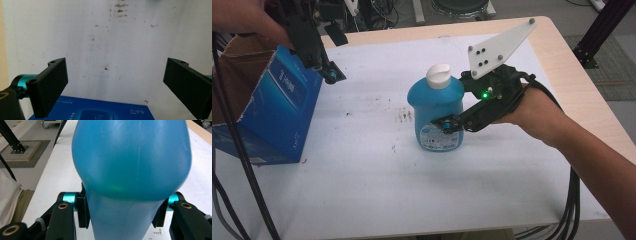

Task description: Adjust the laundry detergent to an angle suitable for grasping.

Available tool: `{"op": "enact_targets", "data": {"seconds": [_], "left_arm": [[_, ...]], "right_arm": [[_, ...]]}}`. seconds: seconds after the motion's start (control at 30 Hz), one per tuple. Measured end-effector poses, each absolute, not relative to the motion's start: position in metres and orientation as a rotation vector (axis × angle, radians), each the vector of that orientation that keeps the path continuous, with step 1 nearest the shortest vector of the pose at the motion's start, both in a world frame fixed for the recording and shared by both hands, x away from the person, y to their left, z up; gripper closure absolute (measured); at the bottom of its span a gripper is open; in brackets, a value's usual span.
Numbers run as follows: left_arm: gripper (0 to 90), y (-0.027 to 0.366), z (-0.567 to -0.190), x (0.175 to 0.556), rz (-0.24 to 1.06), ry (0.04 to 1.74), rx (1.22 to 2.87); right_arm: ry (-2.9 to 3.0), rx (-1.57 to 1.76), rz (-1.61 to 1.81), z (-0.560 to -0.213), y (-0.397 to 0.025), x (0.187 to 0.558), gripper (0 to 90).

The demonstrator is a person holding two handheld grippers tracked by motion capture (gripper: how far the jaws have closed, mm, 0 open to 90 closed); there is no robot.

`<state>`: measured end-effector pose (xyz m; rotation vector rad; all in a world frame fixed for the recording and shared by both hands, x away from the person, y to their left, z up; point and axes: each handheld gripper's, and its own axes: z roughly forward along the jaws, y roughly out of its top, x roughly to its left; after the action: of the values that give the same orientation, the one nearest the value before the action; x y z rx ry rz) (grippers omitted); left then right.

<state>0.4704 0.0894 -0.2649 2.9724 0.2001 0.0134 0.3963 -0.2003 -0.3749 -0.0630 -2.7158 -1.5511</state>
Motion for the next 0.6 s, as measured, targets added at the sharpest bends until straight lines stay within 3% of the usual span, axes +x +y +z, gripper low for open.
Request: {"op": "enact_targets", "data": {"seconds": [0.6], "left_arm": [[5.6, 0.09, -0.266, 0.471, 0.01, 0.205, 2.977]], "right_arm": [[-2.68, -0.017, -1.559, -0.386, -0.191, 0.401, 45.5]]}}
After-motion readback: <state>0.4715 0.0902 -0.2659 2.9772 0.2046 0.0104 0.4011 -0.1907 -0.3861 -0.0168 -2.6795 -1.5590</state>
